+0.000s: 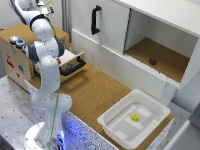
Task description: Move the red light switch to turn on the red light
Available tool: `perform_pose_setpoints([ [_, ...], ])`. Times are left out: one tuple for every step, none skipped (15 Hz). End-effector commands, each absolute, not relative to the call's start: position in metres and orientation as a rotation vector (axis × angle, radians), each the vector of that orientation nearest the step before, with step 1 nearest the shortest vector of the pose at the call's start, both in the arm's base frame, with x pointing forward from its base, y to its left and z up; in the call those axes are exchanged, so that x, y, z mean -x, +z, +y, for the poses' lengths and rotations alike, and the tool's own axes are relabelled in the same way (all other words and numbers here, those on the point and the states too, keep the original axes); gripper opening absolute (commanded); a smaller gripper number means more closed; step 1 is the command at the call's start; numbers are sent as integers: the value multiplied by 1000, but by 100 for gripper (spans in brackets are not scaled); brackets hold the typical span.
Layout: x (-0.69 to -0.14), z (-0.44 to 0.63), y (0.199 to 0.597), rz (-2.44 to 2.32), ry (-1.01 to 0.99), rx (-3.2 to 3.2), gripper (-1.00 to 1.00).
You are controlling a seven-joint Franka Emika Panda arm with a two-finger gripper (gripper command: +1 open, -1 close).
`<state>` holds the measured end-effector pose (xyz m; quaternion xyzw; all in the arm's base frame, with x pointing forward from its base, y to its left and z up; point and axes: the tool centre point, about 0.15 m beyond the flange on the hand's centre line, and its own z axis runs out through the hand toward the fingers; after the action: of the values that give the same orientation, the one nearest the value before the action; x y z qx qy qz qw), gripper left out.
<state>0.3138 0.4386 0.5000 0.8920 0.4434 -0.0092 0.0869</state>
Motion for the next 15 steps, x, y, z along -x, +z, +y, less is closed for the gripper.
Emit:
perform_pose_setpoints([
  [-303, 334, 459, 1244, 184, -2888, 100],
  [-304, 321, 457, 1222, 184, -2895, 100],
  [-305, 310, 456, 1204, 187, -2903, 100],
  [-307, 297, 455, 1179, 190, -2912, 100],
  [-308, 284, 453, 1153, 191, -2924, 100],
  [-308, 270, 450, 1126, 190, -2940, 100],
  [-309, 254, 447, 1103, 186, -2955, 100],
  [-310, 244, 446, 1089, 184, -2965, 100],
  [-311, 232, 444, 1072, 182, -2976, 100],
  [-313, 219, 443, 1051, 184, -2993, 100],
  [-315, 205, 441, 1031, 182, -3004, 100],
  [-316, 192, 441, 1006, 185, -3017, 100],
  [-317, 179, 440, 975, 188, -3036, 100],
  [-318, 167, 438, 939, 189, -3057, 100],
  [-318, 159, 437, 912, 185, -3076, 100],
])
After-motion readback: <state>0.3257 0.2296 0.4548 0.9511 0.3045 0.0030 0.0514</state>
